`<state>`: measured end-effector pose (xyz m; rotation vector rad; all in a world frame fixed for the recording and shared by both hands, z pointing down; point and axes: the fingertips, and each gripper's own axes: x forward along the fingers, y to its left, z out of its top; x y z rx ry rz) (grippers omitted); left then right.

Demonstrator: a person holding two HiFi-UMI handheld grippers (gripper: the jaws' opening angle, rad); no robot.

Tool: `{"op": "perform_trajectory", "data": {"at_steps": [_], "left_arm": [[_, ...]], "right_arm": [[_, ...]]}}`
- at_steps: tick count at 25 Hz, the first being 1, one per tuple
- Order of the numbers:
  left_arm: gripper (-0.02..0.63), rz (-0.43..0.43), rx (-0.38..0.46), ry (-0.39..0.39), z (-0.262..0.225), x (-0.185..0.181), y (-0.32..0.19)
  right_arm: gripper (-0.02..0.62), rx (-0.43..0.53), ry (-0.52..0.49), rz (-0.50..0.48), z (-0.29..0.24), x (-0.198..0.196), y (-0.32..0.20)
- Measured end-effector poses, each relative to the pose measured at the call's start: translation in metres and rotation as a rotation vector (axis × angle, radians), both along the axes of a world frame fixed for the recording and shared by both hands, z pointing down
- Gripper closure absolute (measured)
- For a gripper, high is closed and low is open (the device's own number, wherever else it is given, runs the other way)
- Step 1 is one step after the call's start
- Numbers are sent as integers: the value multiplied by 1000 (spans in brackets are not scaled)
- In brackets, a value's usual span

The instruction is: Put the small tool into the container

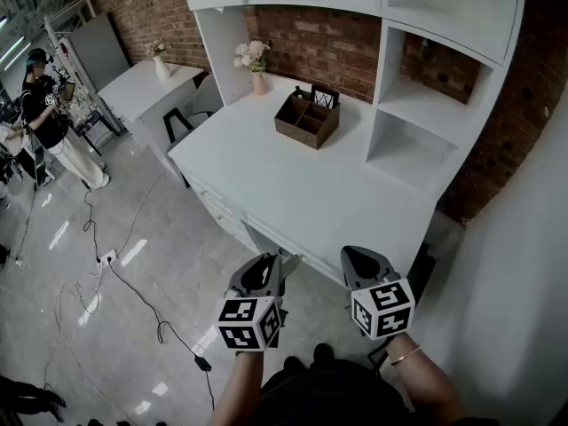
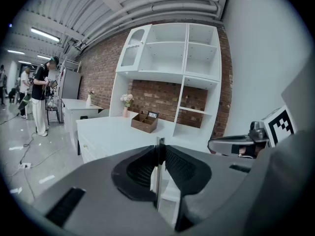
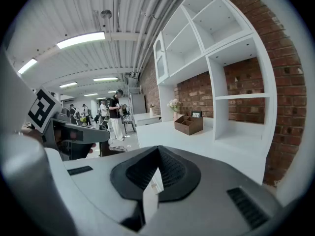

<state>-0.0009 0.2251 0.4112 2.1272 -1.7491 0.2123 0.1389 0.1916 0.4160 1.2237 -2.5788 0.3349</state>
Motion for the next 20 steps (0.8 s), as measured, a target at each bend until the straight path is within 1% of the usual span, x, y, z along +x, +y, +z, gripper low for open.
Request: {"op": "perform_trajectory", "data": {"at_steps": [4, 8, 13, 20], "left_arm": [[535, 4, -2, 0, -1, 0, -4], [535, 4, 0, -4, 0, 4, -9], [535, 2, -3, -10, 1, 9, -15], [535, 5, -9, -20, 4, 7, -36]], "right_arm": [[591, -1, -7, 17, 0, 2, -4], [591, -3, -11, 42, 3, 13, -10], [591, -5, -13, 38, 4, 18, -10], [591, -10, -30, 31, 6, 11, -25]]}}
